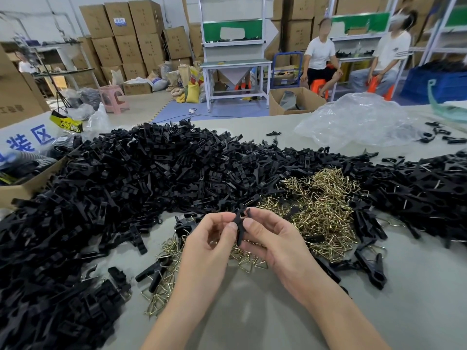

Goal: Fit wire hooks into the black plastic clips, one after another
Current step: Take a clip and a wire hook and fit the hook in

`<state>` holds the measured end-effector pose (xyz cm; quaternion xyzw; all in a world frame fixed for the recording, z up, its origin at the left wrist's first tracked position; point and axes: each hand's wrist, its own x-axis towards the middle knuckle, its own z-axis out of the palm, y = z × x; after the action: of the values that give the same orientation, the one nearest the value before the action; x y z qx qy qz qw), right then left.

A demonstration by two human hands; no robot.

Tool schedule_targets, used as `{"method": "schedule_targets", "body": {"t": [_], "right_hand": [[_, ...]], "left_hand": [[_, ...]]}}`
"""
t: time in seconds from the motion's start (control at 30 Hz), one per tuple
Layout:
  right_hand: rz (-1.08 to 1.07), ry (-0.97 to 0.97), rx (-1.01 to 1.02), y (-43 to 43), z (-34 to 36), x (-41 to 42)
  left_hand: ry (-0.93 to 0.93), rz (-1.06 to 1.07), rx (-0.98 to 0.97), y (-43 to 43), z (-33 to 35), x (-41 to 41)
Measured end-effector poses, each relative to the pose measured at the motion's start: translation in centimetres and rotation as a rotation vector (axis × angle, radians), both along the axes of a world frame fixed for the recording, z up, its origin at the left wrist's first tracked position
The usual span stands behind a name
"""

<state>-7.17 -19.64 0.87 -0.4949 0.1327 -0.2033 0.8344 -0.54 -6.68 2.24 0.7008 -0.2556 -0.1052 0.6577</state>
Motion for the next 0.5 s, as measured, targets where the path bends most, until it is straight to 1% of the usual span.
{"method": "schedule_targets", "body": {"t": [0.1,0.27,0.4,0.47,0.5], "right_hand": [[-0.015,-0.004,-0.012,0.0,-0.2,0.0],[0.004,-0.039,-0.101,-0.3,-0.1,-0.1],[-0.016,-0.072,-0.105,-0.5,-0.1,-0.1],[-0.073,-0.085,-0.094,-0.9,0.1,-0.1],[-0.109,-0.091,-0.071,-1.1,0.2,-0.1]], "left_hand": [[-0.008,-0.007,0.023,0.1,0.0,0.0],[-0.073,-0.026,0.041,0.3,0.1,0.0],[-0.104,-0.058,0.076,0.1,0.0,0.0],[-0.175,-0.015,0.124,0.2,-0.4,0.0],[-0.257,0.027,0.188,0.3,-0.7,0.1]]}}
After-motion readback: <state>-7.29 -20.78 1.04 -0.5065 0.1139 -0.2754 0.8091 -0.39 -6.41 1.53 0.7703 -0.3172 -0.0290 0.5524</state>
